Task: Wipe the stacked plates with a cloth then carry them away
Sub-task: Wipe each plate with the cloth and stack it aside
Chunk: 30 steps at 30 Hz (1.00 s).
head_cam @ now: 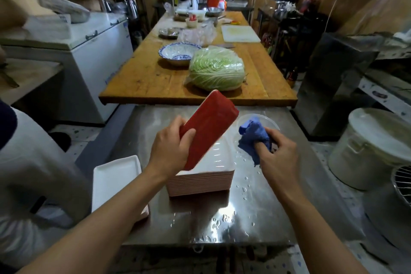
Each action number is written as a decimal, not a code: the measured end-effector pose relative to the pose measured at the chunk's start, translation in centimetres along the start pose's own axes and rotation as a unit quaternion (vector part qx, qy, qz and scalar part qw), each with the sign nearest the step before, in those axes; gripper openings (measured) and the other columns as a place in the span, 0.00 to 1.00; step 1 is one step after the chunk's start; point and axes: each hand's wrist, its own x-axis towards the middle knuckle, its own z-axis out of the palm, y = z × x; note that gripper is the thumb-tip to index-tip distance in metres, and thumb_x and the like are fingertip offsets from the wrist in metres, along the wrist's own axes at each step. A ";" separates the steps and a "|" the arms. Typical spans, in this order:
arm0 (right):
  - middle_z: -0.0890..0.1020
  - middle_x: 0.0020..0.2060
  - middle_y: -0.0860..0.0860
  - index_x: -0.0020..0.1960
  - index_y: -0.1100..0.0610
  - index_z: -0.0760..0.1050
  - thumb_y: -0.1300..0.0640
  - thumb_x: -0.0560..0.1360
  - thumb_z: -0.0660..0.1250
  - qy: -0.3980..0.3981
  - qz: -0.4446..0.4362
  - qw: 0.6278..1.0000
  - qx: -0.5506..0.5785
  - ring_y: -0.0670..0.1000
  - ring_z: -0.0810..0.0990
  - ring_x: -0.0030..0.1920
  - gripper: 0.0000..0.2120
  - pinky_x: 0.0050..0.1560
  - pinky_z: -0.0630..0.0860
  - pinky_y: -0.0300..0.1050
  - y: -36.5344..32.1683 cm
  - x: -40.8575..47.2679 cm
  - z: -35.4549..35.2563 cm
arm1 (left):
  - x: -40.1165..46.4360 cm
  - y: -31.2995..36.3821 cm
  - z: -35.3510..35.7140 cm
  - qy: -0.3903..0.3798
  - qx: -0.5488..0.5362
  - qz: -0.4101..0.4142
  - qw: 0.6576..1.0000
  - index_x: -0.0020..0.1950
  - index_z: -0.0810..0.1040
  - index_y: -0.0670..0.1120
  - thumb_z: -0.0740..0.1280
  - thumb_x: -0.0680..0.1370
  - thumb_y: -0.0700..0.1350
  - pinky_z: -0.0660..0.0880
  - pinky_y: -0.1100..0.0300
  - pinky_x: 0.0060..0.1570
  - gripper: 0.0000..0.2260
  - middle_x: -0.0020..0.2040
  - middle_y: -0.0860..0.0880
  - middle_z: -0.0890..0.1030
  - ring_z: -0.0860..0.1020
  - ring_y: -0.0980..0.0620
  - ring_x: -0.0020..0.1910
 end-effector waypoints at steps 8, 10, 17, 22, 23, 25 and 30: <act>0.77 0.57 0.53 0.61 0.59 0.76 0.71 0.69 0.67 0.015 -0.160 0.987 0.008 0.48 0.75 0.58 0.21 0.61 0.72 0.41 -6.4 0.4 1.5 | -1.8 1.5 -2.8 -0.024 -0.343 -0.209 0.915 0.44 0.74 0.46 0.62 0.80 0.41 0.76 0.59 0.36 0.05 0.37 0.49 0.80 0.79 0.57 0.33; 0.73 0.63 0.56 0.64 0.60 0.74 0.66 0.69 0.68 -0.046 -0.208 0.977 -0.023 0.52 0.70 0.64 0.23 0.67 0.64 0.38 -7.8 0.4 2.4 | -2.0 1.8 -3.0 -0.017 -0.368 -0.202 0.908 0.43 0.73 0.45 0.61 0.79 0.38 0.75 0.64 0.33 0.06 0.34 0.49 0.80 0.77 0.59 0.30; 0.73 0.63 0.56 0.62 0.59 0.74 0.58 0.74 0.62 -0.058 -0.289 0.951 -0.094 0.56 0.70 0.63 0.17 0.62 0.67 0.54 -9.9 1.5 5.2 | -2.6 2.4 -3.8 -0.033 -0.386 -0.172 0.906 0.46 0.74 0.45 0.62 0.79 0.40 0.78 0.59 0.36 0.04 0.37 0.46 0.81 0.80 0.53 0.34; 0.73 0.62 0.55 0.67 0.56 0.70 0.52 0.77 0.56 -0.065 -0.335 0.921 -0.186 0.56 0.71 0.59 0.20 0.57 0.69 0.53 -8.9 2.6 5.2 | -2.8 2.4 -4.2 -0.012 -0.390 -0.170 0.905 0.45 0.75 0.46 0.62 0.79 0.41 0.77 0.60 0.32 0.05 0.34 0.50 0.83 0.81 0.54 0.33; 0.74 0.60 0.55 0.66 0.56 0.70 0.51 0.77 0.55 -0.062 -0.329 0.925 -0.180 0.56 0.72 0.57 0.20 0.55 0.70 0.54 -8.4 2.8 4.9 | -2.9 2.3 -4.3 -0.007 -0.396 -0.173 0.902 0.45 0.75 0.46 0.62 0.79 0.41 0.77 0.61 0.31 0.05 0.33 0.50 0.82 0.81 0.55 0.32; 0.74 0.57 0.56 0.65 0.57 0.70 0.51 0.77 0.55 -0.050 -0.292 0.946 -0.133 0.56 0.72 0.55 0.19 0.52 0.71 0.55 -7.1 2.8 4.2 | -2.9 2.3 -4.4 0.001 -0.412 -0.179 0.893 0.44 0.74 0.45 0.62 0.79 0.40 0.76 0.62 0.30 0.05 0.32 0.51 0.82 0.81 0.56 0.31; 0.69 0.58 0.56 0.66 0.58 0.68 0.54 0.77 0.56 -0.024 -0.182 0.982 -0.038 0.54 0.69 0.58 0.19 0.57 0.68 0.47 -6.1 2.3 4.1 | -3.0 3.1 -3.8 0.003 -0.446 -0.207 0.871 0.45 0.74 0.43 0.61 0.80 0.40 0.78 0.60 0.30 0.05 0.33 0.50 0.83 0.82 0.54 0.32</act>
